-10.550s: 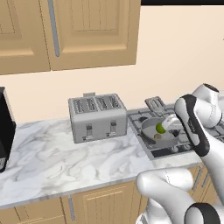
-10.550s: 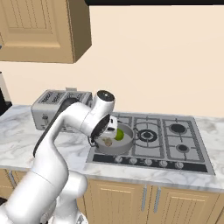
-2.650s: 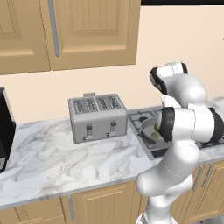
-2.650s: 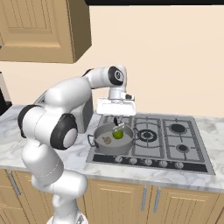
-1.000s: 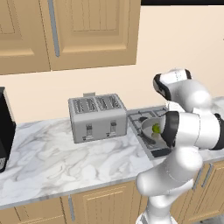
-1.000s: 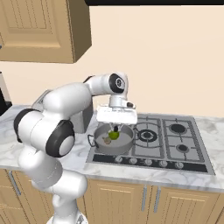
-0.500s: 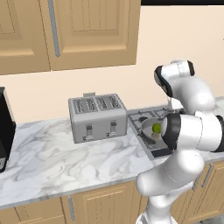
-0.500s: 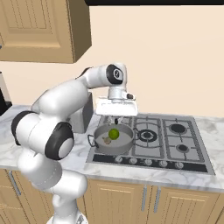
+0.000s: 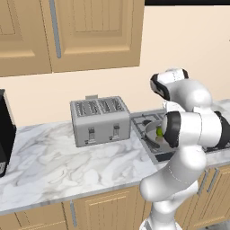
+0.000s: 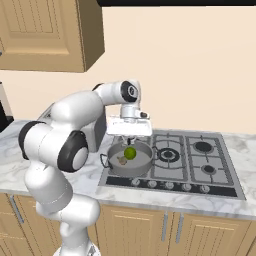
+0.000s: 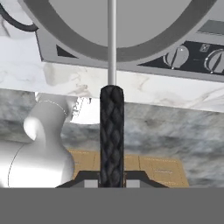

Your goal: Put the garlic and lime in the pot. Retrieve the spatula and lightly stir the vegetables in the pot.

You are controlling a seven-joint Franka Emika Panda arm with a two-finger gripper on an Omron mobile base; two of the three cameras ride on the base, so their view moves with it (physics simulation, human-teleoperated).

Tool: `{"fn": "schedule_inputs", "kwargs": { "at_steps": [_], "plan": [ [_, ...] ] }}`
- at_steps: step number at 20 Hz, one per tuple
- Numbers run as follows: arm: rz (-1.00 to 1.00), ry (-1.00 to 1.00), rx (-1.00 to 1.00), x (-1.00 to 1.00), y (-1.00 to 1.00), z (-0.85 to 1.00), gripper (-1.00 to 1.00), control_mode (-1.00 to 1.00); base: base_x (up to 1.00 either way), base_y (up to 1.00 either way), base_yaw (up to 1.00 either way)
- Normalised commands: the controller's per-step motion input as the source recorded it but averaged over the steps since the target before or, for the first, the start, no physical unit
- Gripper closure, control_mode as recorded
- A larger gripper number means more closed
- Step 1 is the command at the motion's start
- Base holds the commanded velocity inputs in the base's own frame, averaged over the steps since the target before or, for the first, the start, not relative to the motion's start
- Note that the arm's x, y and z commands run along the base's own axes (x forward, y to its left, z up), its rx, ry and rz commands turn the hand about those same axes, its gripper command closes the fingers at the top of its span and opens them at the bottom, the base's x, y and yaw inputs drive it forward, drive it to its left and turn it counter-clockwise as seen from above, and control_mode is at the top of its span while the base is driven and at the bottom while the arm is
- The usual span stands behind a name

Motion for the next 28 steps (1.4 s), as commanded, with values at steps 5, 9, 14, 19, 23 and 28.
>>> {"fn": "schedule_inputs", "kwargs": {
  "at_steps": [5, 9, 14, 19, 23, 28],
  "plan": [
    [0.04, 0.03, 0.00, 0.00, 0.02, -0.05, 1.00, -1.00, 0.00, 0.00, 0.00],
    [0.04, 0.14, 0.00, 0.00, 0.00, -0.21, 1.00, -1.00, 0.00, 0.00, 0.00],
    [0.08, 0.06, -0.02, 0.00, 0.08, -0.20, 1.00, -1.00, 0.00, 0.00, 0.00],
    [0.07, 0.09, -0.02, -0.06, 0.02, -0.02, 1.00, -1.00, 0.00, 0.00, 0.00],
    [0.04, 0.05, 0.00, -0.29, -0.13, 0.00, 1.00, -1.00, 0.00, 0.00, 0.00],
    [0.00, 0.02, 0.00, -0.18, -0.47, 0.00, 1.00, -1.00, 0.00, 0.00, 0.00]
  ]
}}
